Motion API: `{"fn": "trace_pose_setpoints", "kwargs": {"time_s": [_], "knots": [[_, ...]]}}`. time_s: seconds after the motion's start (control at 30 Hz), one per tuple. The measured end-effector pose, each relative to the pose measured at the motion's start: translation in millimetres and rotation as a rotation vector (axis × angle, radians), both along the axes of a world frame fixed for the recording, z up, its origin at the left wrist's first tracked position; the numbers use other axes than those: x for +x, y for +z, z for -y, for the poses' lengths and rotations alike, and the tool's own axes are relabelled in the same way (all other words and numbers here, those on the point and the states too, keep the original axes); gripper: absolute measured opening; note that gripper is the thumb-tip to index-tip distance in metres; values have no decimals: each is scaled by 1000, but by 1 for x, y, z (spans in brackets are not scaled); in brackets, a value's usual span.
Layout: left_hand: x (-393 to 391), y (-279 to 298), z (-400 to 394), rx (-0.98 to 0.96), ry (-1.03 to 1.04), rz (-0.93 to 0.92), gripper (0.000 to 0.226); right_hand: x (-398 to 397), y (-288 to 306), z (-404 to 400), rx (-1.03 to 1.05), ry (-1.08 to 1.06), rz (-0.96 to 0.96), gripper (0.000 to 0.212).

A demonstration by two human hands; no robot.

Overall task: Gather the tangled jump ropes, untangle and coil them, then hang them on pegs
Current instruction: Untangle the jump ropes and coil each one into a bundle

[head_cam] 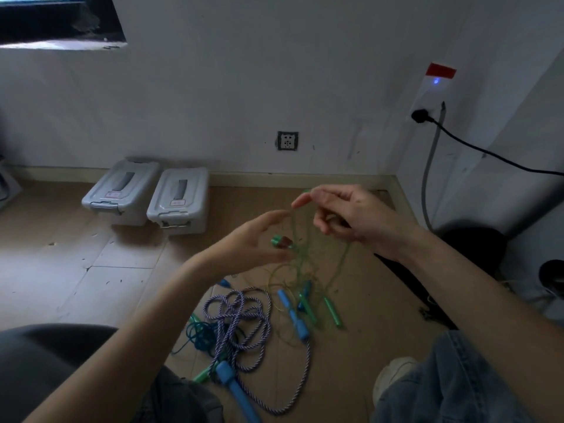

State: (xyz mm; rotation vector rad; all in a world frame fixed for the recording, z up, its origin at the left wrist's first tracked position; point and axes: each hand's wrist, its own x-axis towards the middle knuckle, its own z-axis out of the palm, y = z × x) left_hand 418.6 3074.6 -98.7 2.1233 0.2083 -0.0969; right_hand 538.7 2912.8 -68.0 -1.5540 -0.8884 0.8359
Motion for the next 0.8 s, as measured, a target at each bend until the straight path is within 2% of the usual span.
{"fn": "trace_pose_setpoints", "kwargs": {"time_s": [0.07, 0.13, 0.17, 0.27, 0.3, 0.33, 0.4, 0.5, 0.53, 0.57, 0.6, 0.63, 0.7, 0.77, 0.8], "knots": [[11, 3, 15, -253, 23, 268, 41, -3, 5, -2, 69, 139, -89, 29], [18, 1, 14, -349, 146, 367, 15, -2, 11, -1, 149, 109, -104, 30], [19, -4, 9, -272, 208, 333, 14, 0, 14, 1, 191, 15, -105, 29], [11, -30, -16, 286, 211, 24, 19, 11, 16, 10, 322, -327, -140, 30], [8, -38, -22, 378, 239, -19, 18, 14, 13, 13, 318, -404, -99, 31], [6, -42, -25, 374, 298, -10, 18, 15, 9, 15, 275, -464, -31, 31], [3, -34, -28, 203, 402, 96, 16, 17, 2, 15, 82, -518, 107, 31], [6, 1, -24, -9, 314, 182, 24, 16, -5, 15, -404, -346, 319, 25], [8, 13, -19, -32, 235, 180, 26, 14, -6, 16, -516, -260, 404, 42], [8, 23, -13, -49, 158, 167, 27, 11, -6, 14, -519, -180, 462, 60], [9, 28, -8, -60, 91, 152, 27, 7, -4, 12, -437, -102, 451, 69], [10, 31, -4, -68, 42, 139, 28, 2, -1, 10, -334, -5, 382, 67], [9, 30, 1, -78, 8, 114, 28, -3, 2, 6, -190, 144, 219, 41], [8, 24, -1, 1, 8, 98, 26, -6, 7, 4, -115, 76, 227, 16], [8, 19, -4, 87, 4, 91, 23, -4, 7, 3, -79, -25, 250, 14]]}}
